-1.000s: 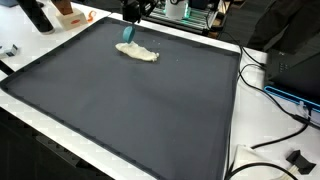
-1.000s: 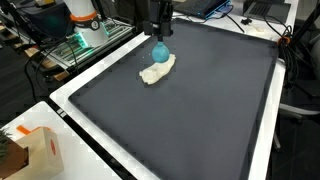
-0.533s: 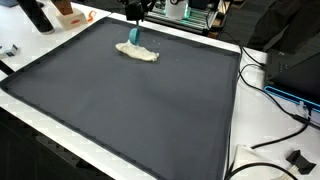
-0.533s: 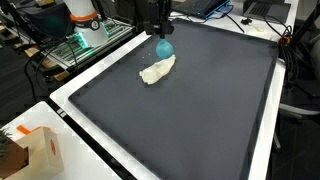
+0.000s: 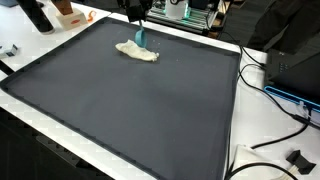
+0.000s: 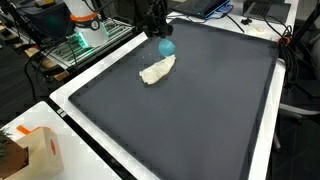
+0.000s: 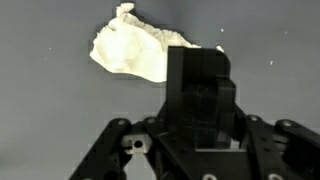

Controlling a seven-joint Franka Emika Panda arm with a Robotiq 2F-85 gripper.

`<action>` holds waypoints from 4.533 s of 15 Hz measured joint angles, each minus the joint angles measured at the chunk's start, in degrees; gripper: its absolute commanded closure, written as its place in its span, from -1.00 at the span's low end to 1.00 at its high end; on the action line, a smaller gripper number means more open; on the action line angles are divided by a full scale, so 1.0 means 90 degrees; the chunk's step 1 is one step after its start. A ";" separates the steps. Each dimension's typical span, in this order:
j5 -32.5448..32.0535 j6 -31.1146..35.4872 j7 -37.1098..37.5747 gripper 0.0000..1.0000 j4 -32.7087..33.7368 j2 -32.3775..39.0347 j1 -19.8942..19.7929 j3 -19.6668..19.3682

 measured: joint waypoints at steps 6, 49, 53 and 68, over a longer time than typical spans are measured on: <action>0.1680 0.0002 -0.1669 0.45 -0.0104 -0.0003 0.0007 -0.0337; 0.6170 -0.1529 -0.5837 0.45 -0.0245 0.0775 -0.0976 -0.0759; 0.6346 -0.1530 -0.5836 0.45 -0.0244 0.0752 -0.1023 -0.0760; 0.6504 -0.1530 -0.4172 0.45 -0.0297 0.0299 -0.1197 -0.0766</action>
